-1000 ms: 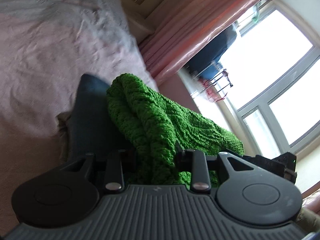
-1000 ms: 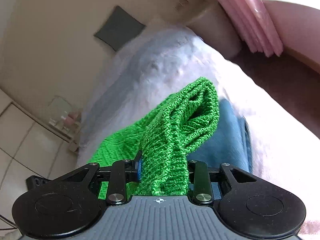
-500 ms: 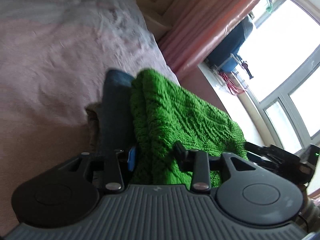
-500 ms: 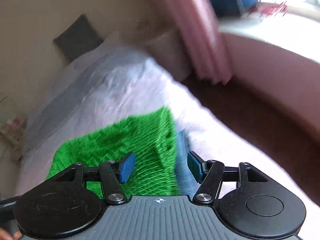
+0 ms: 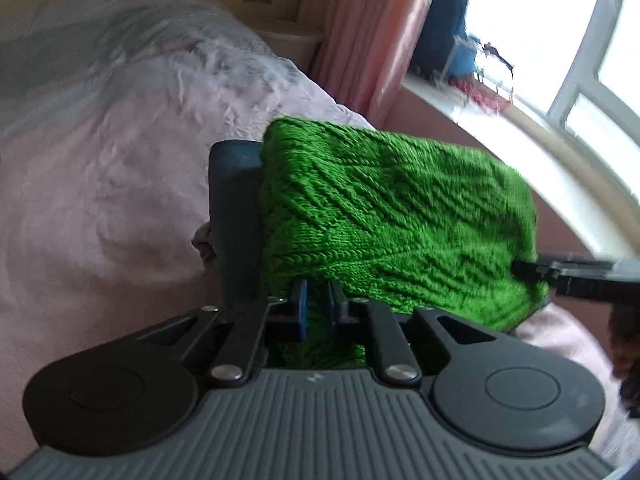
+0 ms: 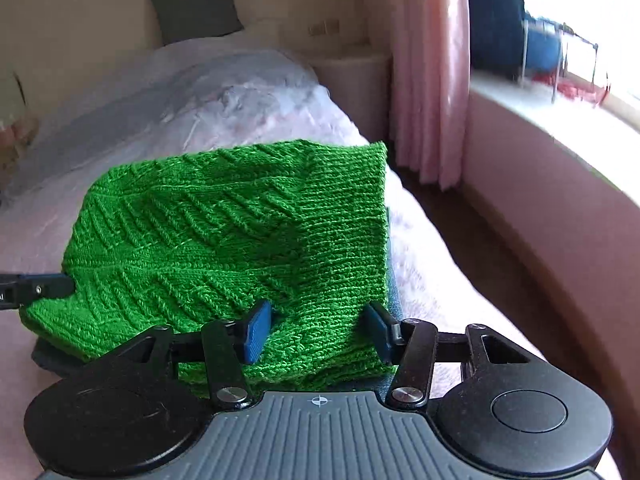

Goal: Fold clothes
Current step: 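Lower the sweater onto the folded jeans stack with both grippers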

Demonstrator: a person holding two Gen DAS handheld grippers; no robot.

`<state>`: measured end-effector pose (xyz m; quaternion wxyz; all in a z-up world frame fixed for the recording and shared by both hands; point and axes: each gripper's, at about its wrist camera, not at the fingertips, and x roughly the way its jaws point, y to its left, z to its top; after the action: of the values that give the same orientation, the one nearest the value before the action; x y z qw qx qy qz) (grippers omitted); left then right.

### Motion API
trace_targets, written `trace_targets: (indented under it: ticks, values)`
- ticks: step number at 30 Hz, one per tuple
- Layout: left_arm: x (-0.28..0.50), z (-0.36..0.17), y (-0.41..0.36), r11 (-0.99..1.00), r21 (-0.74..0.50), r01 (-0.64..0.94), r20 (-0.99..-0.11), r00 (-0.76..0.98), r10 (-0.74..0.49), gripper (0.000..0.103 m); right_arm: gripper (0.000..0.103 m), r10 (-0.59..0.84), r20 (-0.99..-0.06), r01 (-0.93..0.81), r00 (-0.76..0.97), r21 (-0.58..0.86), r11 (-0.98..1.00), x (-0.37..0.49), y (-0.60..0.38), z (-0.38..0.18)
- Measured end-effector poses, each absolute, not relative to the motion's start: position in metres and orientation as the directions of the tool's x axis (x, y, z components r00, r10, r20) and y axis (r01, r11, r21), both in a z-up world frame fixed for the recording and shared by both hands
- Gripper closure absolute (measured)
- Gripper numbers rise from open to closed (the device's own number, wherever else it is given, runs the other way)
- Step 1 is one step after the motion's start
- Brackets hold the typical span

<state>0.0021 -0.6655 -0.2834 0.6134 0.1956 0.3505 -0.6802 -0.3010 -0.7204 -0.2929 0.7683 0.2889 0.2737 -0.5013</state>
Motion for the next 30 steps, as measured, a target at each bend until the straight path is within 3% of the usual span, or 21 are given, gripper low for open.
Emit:
trace_targets:
  ticks: [5, 9, 17, 20, 24, 30]
  values:
    - [0.003, -0.275, -0.683, 0.007, -0.242, 0.97, -0.694, -0.168, -0.7, 0.093, 0.051, -0.623, -0.705, 0.931, 0.338, 0.154, 0.331, -0.302, -0.723, -0.252]
    - [0.006, -0.269, -0.709, 0.017, -0.278, 0.96, -0.668, -0.181, -0.722, 0.093, 0.051, -0.704, -0.622, 0.935, 0.342, 0.146, 0.325, -0.297, -0.734, -0.219]
    - [0.011, -0.257, -0.762, 0.033, -0.35, 0.936, -0.612, -0.202, -0.765, 0.092, 0.051, -0.736, -0.615, 0.956, 0.282, 0.117, 0.268, -0.263, -0.793, -0.259]
    - [0.018, -0.287, -0.764, 0.064, -0.344, 0.937, -0.61, -0.171, -0.774, 0.1, 0.051, -0.743, -0.608, 0.955, 0.278, 0.096, 0.279, -0.264, -0.799, -0.283]
    - [0.024, -0.308, -0.753, 0.067, -0.37, 0.927, -0.56, -0.165, -0.812, 0.1, 0.052, -0.742, -0.595, 0.95, 0.309, 0.162, 0.266, -0.281, -0.809, -0.307]
    - [0.022, -0.295, -0.748, 0.069, -0.346, 0.936, -0.557, -0.146, -0.817, 0.1, 0.051, -0.744, -0.59, 0.949, 0.314, 0.207, 0.237, -0.299, -0.798, -0.282]
